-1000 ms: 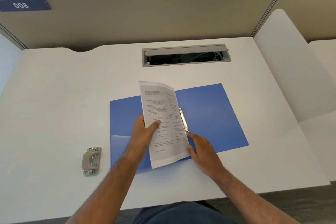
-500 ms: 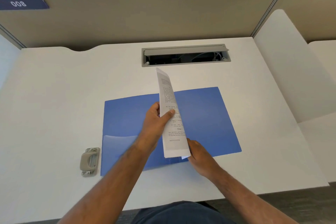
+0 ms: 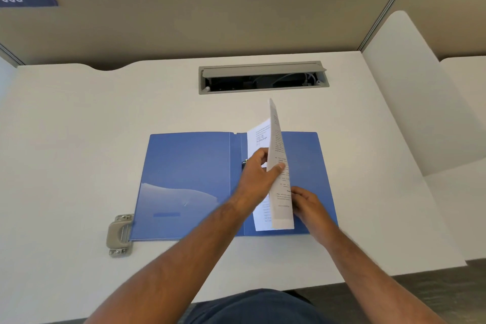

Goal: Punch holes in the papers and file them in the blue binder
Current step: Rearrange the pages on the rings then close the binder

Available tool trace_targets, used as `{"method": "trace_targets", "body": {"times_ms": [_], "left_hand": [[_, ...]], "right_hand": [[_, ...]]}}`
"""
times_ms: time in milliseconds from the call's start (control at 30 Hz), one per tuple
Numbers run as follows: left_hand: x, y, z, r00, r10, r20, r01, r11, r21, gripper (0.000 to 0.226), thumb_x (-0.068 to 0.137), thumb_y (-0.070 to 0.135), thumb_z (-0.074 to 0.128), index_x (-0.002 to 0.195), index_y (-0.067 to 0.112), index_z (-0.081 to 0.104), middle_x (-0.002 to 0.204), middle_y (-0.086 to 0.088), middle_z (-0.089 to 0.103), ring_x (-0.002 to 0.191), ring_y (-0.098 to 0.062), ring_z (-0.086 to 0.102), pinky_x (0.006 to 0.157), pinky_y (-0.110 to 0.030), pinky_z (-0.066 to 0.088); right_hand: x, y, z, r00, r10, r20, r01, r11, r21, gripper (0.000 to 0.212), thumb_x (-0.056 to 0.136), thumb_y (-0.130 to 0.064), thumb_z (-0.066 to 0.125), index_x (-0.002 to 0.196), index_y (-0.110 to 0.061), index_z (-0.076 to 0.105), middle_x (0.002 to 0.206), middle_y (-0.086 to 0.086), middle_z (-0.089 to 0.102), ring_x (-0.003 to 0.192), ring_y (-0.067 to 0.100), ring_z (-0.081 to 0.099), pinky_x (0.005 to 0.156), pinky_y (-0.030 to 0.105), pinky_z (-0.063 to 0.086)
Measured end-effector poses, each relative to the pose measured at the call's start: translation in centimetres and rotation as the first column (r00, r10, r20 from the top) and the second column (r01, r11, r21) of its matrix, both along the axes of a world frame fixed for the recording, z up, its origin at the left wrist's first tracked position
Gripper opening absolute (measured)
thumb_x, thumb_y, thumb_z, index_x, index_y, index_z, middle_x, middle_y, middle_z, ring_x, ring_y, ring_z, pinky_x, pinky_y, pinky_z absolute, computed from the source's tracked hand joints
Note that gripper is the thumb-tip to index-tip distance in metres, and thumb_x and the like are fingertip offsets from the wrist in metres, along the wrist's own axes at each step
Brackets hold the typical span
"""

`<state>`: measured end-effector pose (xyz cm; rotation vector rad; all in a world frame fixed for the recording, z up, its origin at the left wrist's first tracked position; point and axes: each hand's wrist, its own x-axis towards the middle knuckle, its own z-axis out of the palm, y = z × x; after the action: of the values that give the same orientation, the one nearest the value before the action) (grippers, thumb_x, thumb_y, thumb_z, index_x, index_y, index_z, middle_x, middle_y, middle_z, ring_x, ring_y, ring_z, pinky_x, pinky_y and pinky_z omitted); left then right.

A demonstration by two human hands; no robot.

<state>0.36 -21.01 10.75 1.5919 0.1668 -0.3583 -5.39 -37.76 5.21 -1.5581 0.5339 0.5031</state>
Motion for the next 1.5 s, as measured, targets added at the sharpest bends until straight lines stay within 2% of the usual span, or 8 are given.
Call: {"method": "trace_targets", "body": {"times_ms": [333,567,700,867,1033,1200,1367,1500], "left_hand": [[-1.2,-2.5,-2.9,0.982,-0.148,-0.115,0.151,0.988,0.014,0.027,0.102,0.027,0.068,0.128,0.028,0.058,0.125,0.012,0.065,0.113,-0.012,0.068,0.097,-0.035,0.060],[-2.1,-1.9,-4.2,0.961,-0.179,-0.211,0.160,0.981,-0.107,0.040,0.097,0.040,0.074,0.132,0.025,0.059,0.137,0.007,0.062,0.121,-0.015,0.067,0.102,-0.036,0.060],[-2.1,0.2,-4.5,0.963,-0.220,-0.157,0.232,0.971,0.060,0.026,0.098,0.044,0.070,0.121,0.032,0.063,0.132,0.014,0.064,0.107,-0.014,0.073,0.098,-0.037,0.061],[-1.5,5.0,-5.1,0.993,-0.118,0.013,0.110,0.954,0.278,0.013,0.099,0.024,0.072,0.109,0.028,0.065,0.113,0.009,0.066,0.093,-0.005,0.065,0.078,-0.023,0.058],[-0.8,9.7,-7.0,0.976,-0.187,0.115,0.089,0.815,0.573,0.034,0.096,0.025,0.076,0.126,0.027,0.059,0.125,0.010,0.059,0.116,-0.009,0.058,0.099,-0.025,0.051],[0.1,10.9,-8.0,0.895,-0.439,0.078,0.248,0.636,0.730,0.090,0.087,0.038,0.085,0.159,0.019,0.036,0.166,0.000,0.036,0.154,-0.020,0.029,0.128,-0.038,0.026],[0.1,10.3,-9.8,0.837,-0.547,-0.019,0.314,0.452,0.835,0.122,0.082,0.071,0.073,0.168,0.016,0.006,0.177,0.000,0.004,0.164,-0.020,0.000,0.133,-0.042,-0.003],[-0.4,10.2,-10.0,0.853,-0.520,-0.036,0.299,0.432,0.851,0.123,0.082,0.079,0.066,0.169,0.017,0.004,0.177,0.001,0.003,0.164,-0.020,-0.001,0.131,-0.041,-0.003]], "right_hand": [[0.5,-2.1,-1.1,0.997,-0.071,-0.031,0.073,0.996,0.044,0.035,0.113,-0.024,0.044,0.129,-0.012,0.073,0.118,0.015,0.079,0.112,0.032,0.076,0.096,0.042,0.061],[0.6,-3.0,0.1,0.990,-0.138,-0.008,0.138,0.990,0.022,0.036,0.114,-0.028,0.043,0.119,-0.012,0.076,0.108,0.007,0.083,0.100,0.026,0.080,0.075,0.027,0.062],[1.3,-3.6,0.5,0.972,-0.234,0.025,0.235,0.970,-0.064,0.038,0.111,-0.041,0.046,0.109,-0.023,0.079,0.102,-0.003,0.083,0.096,0.022,0.079,0.074,0.032,0.058],[2.4,-5.1,-0.5,0.922,-0.355,0.153,0.380,0.908,-0.179,0.042,0.112,-0.046,0.039,0.103,-0.023,0.074,0.104,-0.001,0.080,0.103,0.026,0.074,0.090,0.042,0.055],[2.6,-6.3,-2.5,0.930,0.079,0.359,0.162,0.789,-0.593,0.032,0.108,-0.038,0.057,0.136,-0.024,0.060,0.141,-0.001,0.059,0.129,0.021,0.057,0.110,0.041,0.049],[2.4,-3.1,-3.5,0.762,0.606,0.227,-0.167,0.522,-0.836,0.061,0.103,-0.046,0.063,0.155,-0.020,0.046,0.162,0.002,0.047,0.148,0.022,0.043,0.123,0.039,0.036],[2.1,-1.6,-5.2,0.695,0.719,0.025,-0.345,0.364,-0.865,0.081,0.101,-0.063,0.052,0.167,-0.024,0.024,0.178,-0.001,0.013,0.164,0.022,0.013,0.134,0.046,0.008],[2.2,-1.6,-5.8,0.693,0.721,0.013,-0.352,0.354,-0.866,0.087,0.098,-0.064,0.058,0.167,-0.024,0.023,0.178,-0.002,0.010,0.165,0.022,0.010,0.132,0.047,0.003]]}}
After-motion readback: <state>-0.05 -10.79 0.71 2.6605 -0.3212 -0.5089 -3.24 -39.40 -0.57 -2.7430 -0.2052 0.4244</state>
